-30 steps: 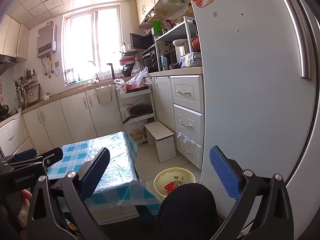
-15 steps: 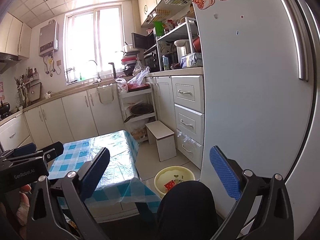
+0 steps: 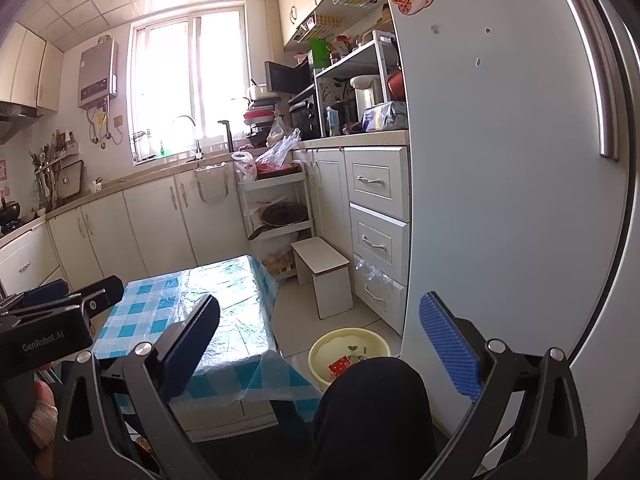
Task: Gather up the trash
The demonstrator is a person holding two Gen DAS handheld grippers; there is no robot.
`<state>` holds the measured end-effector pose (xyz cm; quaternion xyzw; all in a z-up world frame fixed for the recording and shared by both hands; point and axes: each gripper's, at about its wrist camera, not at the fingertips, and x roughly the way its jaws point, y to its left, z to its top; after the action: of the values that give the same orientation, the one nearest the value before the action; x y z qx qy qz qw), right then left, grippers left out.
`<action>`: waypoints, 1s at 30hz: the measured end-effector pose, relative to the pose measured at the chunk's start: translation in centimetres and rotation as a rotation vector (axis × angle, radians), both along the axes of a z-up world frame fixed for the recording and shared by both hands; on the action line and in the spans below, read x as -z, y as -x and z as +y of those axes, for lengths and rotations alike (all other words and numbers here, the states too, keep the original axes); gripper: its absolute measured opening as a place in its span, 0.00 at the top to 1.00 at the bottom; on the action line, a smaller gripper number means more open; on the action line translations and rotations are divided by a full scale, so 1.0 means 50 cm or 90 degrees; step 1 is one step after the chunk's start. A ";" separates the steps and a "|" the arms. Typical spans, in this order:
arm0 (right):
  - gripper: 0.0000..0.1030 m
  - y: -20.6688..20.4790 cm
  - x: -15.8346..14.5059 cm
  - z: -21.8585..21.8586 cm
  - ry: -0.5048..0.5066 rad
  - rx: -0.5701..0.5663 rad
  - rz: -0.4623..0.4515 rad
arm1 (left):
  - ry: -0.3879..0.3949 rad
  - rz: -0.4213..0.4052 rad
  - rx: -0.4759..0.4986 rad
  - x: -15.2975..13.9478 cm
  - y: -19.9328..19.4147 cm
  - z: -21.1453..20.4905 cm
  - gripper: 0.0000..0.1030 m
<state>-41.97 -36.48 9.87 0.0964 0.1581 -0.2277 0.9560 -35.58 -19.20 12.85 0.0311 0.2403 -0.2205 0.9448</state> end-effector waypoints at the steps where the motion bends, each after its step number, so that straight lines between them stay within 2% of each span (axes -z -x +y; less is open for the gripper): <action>1: 0.07 -0.001 0.001 0.001 0.000 -0.001 0.002 | 0.001 -0.001 -0.001 -0.001 0.000 0.002 0.07; 30: 0.07 0.002 0.008 0.006 -0.014 -0.010 0.016 | -0.008 -0.018 -0.010 -0.011 0.014 0.003 0.07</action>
<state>-42.06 -36.19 9.47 0.1027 0.1733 -0.2198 0.9545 -36.31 -19.07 13.41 0.0380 0.2288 -0.2116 0.9495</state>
